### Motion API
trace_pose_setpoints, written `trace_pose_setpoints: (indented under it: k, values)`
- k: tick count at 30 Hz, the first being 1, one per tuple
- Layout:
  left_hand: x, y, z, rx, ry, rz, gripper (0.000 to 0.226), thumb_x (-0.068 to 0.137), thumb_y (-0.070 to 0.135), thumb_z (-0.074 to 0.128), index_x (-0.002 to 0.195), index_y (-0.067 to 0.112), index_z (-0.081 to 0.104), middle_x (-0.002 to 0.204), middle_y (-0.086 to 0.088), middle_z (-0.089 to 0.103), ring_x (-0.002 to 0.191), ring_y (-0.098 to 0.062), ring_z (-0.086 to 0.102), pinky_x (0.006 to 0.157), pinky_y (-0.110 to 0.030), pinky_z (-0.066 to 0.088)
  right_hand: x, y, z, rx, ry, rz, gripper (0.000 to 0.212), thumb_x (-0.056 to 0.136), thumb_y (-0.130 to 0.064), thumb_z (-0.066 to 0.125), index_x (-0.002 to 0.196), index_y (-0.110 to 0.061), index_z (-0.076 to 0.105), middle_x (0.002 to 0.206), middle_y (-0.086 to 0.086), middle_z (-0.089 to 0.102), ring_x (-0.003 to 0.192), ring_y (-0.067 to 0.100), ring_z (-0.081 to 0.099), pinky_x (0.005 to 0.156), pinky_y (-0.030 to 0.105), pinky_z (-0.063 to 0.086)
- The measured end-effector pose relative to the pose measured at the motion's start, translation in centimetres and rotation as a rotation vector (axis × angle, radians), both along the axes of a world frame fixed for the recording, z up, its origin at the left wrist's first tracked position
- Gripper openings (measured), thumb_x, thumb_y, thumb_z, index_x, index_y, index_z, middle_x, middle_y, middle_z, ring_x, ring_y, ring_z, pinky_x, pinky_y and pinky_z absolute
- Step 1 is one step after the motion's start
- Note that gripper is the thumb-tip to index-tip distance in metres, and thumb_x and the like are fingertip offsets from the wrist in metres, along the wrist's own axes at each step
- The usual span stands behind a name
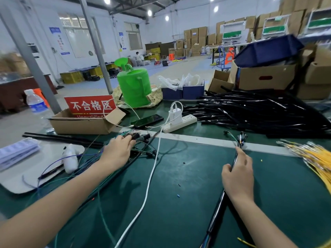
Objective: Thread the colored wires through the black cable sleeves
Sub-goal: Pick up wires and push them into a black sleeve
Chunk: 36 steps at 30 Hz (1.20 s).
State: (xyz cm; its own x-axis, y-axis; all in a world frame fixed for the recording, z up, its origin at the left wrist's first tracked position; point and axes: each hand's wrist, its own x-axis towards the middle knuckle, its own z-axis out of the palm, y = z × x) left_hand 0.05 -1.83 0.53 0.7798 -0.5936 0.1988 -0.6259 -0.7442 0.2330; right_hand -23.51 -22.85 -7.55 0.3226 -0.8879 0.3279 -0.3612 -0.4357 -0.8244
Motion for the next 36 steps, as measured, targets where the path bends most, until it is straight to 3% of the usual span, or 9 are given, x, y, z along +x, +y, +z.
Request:
trace_pose_setpoints:
  k: [6,10,14,19,22,25,28,33,36]
  values:
    - [1.4,1.0,0.0,0.086,0.1,0.106,0.031,0.101,0.039,0.031,0.1,0.011,0.044,0.103,-0.022,0.061,0.093,-0.037,0.056,0.074,-0.038,0.042,0.1,-0.1,-0.2,0.002,0.013,0.0,0.058,0.088,-0.001,0.048,0.143,-0.011,0.035,0.142,0.013,0.035,0.117,0.032,0.047,0.087,0.033,0.037]
    - [1.1,0.2,1.5,0.269,0.281,0.085,0.052,0.093,0.046,0.052,0.129,0.011,0.041,0.088,-0.002,0.067,0.095,-0.023,0.06,0.08,-0.032,0.047,-0.1,0.0,-0.2,0.005,0.018,0.0,0.058,0.087,0.0,0.048,0.143,-0.012,0.035,0.141,0.014,0.036,0.116,0.032,0.047,0.086,0.034,0.038]
    - [2.0,-0.4,3.0,0.355,0.019,0.091,0.03,0.096,0.037,0.049,0.103,0.009,0.057,0.103,-0.011,0.064,0.089,-0.026,0.061,0.076,-0.037,0.051,-0.1,0.3,-0.1,0.014,0.013,0.005,0.057,0.088,-0.001,0.048,0.143,-0.011,0.036,0.141,0.013,0.036,0.114,0.031,0.048,0.087,0.035,0.039]
    - [2.6,-1.6,8.2,0.196,-0.421,0.046,0.016,0.102,0.017,0.035,0.104,0.013,0.051,0.073,-0.005,0.053,0.06,-0.022,0.052,0.05,-0.03,0.037,-0.1,0.2,0.1,0.022,0.015,-0.012,0.056,0.087,0.0,0.047,0.142,-0.01,0.037,0.14,0.014,0.038,0.115,0.032,0.048,0.09,0.037,0.04]
    - [2.7,-2.0,12.9,-0.049,-0.544,-0.015,0.022,0.103,0.022,0.03,0.113,0.009,0.045,0.062,-0.007,0.045,0.054,-0.025,0.048,0.047,-0.032,0.034,-0.1,0.2,0.0,0.031,0.014,-0.018,0.056,0.086,0.001,0.048,0.141,-0.009,0.038,0.138,0.014,0.039,0.114,0.033,0.048,0.089,0.036,0.04]
    - [0.9,-2.7,16.8,-0.303,-0.207,-0.232,0.019,0.102,0.02,0.035,0.108,0.007,0.049,0.064,-0.006,0.048,0.049,-0.017,0.046,0.046,-0.028,0.035,0.1,0.2,-0.1,0.025,0.006,-0.002,0.053,0.088,-0.006,0.053,0.14,-0.009,0.041,0.139,0.013,0.04,0.12,0.031,0.046,0.095,0.037,0.039]
    - [-3.1,-4.1,17.2,-0.385,0.221,-0.467,0.018,0.101,0.01,0.037,0.094,0.008,0.053,0.059,-0.003,0.041,0.038,-0.001,0.036,0.037,-0.013,0.029,0.2,0.4,0.4,0.072,-0.021,0.092,0.056,0.093,-0.045,0.051,0.14,-0.015,0.044,0.148,0.002,0.036,0.136,0.02,0.033,0.108,0.035,0.029]
    - [-10.4,-9.7,8.1,-0.164,0.562,-0.548,0.019,0.1,0.008,0.037,0.102,0.006,0.056,0.065,-0.001,0.05,0.037,-0.001,0.036,0.038,-0.016,0.03,-0.2,1.2,3.1,0.321,-0.161,0.416,0.076,0.079,-0.079,0.024,0.141,-0.035,0.035,0.155,-0.012,0.019,0.134,-0.009,0.004,0.117,0.035,-0.014]
    - [-15.0,-12.5,2.0,-0.041,0.745,-0.598,0.019,0.101,0.012,0.034,0.097,0.015,0.053,0.068,-0.001,0.049,0.037,-0.002,0.037,0.038,-0.015,0.03,-2.1,1.2,3.9,0.428,-0.165,0.411,0.101,0.063,-0.094,0.028,0.147,-0.039,0.018,0.152,-0.019,0.009,0.138,0.002,-0.006,0.116,0.04,-0.013]
